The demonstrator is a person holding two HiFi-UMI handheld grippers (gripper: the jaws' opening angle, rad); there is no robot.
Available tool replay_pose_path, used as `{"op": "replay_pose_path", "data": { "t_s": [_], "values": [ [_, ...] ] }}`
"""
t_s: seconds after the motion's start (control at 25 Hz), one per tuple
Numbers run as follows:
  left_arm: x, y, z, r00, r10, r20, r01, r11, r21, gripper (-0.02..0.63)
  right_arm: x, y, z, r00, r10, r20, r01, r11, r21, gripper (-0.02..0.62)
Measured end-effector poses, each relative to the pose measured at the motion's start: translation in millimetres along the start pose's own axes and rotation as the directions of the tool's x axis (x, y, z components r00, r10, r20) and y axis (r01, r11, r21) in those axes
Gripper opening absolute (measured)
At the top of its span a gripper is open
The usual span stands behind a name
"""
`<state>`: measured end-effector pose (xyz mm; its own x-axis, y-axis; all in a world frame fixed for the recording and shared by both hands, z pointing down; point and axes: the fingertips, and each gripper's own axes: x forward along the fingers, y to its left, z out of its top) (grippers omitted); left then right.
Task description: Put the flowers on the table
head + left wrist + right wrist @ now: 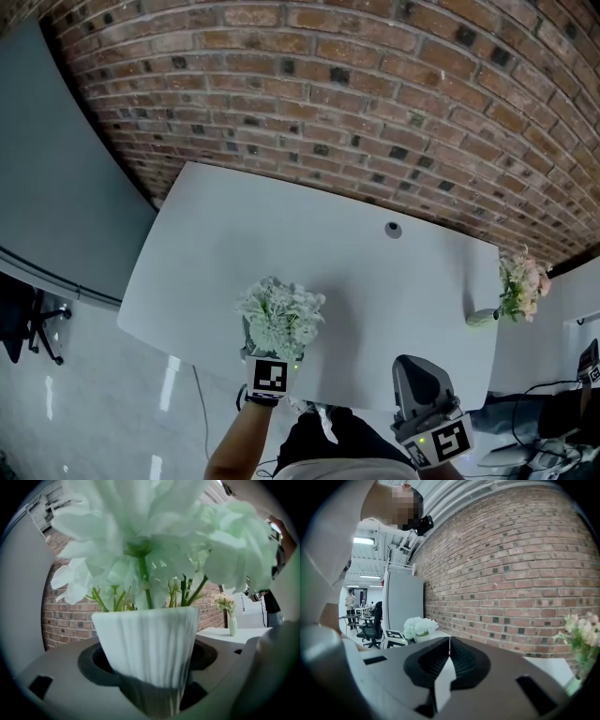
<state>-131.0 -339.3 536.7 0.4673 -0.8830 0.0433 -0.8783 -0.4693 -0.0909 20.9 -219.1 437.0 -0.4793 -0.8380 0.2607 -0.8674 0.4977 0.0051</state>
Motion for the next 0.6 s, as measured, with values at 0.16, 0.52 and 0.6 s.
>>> {"op": "replay_pose_path", "data": {
  "t_s": [0.16,0.52,0.6],
  "values": [
    [-1.5,-0.6,0.2,1.000,-0.006,0.002,0.006,1.000,-0.013,0.390,2.7,4.1,1.1,1.000,0.016,-0.001,-0.016,1.000,0.005,0.015],
    [-5.7,-0.7,3.0,1.000,0.005,0.012,-0.005,1.000,-0.015,0.402,-0.4,4.7,-2.2,1.000,0.022,-0.008,-0.022,1.000,0.014,0.015],
    [-6.2,-0.7,2.4,1.000,0.008,0.008,-0.007,1.000,-0.024,0.402,-0.7,4.6,-1.7,1.000,0.025,-0.005,-0.024,1.000,0.014,0.015]
  ]
}}
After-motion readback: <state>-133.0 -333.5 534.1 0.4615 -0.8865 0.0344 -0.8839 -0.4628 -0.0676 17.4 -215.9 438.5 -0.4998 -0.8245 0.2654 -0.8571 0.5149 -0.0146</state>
